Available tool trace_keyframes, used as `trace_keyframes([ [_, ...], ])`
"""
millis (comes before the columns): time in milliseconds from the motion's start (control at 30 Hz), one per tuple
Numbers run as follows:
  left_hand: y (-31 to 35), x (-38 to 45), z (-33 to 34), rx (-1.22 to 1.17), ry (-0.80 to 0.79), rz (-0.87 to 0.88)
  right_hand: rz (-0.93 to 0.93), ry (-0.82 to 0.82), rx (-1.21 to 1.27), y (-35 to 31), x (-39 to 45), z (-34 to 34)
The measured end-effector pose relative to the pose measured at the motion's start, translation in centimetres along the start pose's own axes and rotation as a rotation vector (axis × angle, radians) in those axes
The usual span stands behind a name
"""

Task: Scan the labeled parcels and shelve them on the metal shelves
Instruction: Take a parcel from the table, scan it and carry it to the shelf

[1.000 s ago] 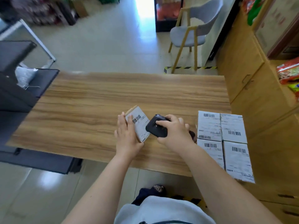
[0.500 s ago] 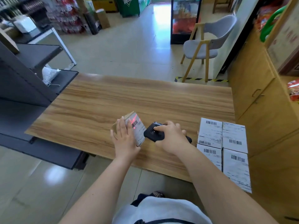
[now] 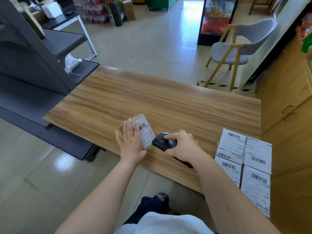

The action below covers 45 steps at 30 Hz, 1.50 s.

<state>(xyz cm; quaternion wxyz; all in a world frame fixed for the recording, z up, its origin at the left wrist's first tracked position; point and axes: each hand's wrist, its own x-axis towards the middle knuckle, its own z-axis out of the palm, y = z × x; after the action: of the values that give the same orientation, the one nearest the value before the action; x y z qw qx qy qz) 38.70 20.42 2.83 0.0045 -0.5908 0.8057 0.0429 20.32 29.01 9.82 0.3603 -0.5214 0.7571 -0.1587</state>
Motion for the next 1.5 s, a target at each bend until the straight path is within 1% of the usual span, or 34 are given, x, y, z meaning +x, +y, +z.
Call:
trace_keyframes([
  [100,-2.8,-0.1,0.1,-0.024,0.022,-0.056,-0.042,-0.008,0.013,-1.5,1.3,1.1],
  [200,-6.4,-0.7,-0.3,-0.092,0.057,-0.18,-0.103,0.027,0.053,-4.5,2.9,3.3],
  [300,-11.0,-1.7,-1.2,-0.265,0.134,-0.4,-0.262,0.1,0.012,-9.0,4.7,7.1],
  [400,-17.0,-2.8,-2.3,-0.473,0.252,-0.627,-0.413,0.114,-0.017,-14.7,6.6,11.9],
  [500,-25.0,-4.1,-3.0,-0.546,0.313,-0.794,-0.496,0.11,-0.046,-21.3,8.6,17.2],
  [667,-41.5,-7.5,-4.6,-0.61,0.381,-1.0,-0.626,-0.015,-0.12,-35.3,11.4,28.0],
  [800,-54.7,-10.8,-6.8,-0.552,0.422,-1.141,-0.733,-0.087,-0.134,-47.8,12.2,37.6],
  [867,-60.4,-12.0,-7.7,-0.486,0.426,-1.186,-0.773,-0.109,-0.151,-53.4,12.3,41.9],
  [933,-65.3,-12.5,-8.0,-0.46,0.483,-1.22,-0.811,-0.13,-0.162,-58.0,12.5,45.6],
  [1000,-69.2,-12.5,-8.1,-0.491,0.53,-1.267,-0.84,-0.163,-0.168,-61.7,13.0,48.7],
  [1100,-74.7,-11.3,-7.8,-0.547,0.556,-1.322,-0.872,-0.211,-0.191,-66.6,14.9,52.8],
  [1167,-78.6,-9.8,-7.5,-0.561,0.562,-1.353,-0.891,-0.236,-0.196,-69.9,16.9,55.3],
  [1267,-84.9,-6.4,-7.2,-0.582,0.562,-1.397,-0.932,-0.224,-0.182,-75.5,21.2,58.9],
  [1400,-95.0,-0.1,-8.0,-0.553,0.585,-1.376,-0.936,-0.236,-0.091,-84.8,28.1,63.8],
  [1500,-101.7,3.7,-9.6,-0.543,0.556,-1.376,-0.941,-0.275,-0.068,-91.2,32.2,66.9],
])
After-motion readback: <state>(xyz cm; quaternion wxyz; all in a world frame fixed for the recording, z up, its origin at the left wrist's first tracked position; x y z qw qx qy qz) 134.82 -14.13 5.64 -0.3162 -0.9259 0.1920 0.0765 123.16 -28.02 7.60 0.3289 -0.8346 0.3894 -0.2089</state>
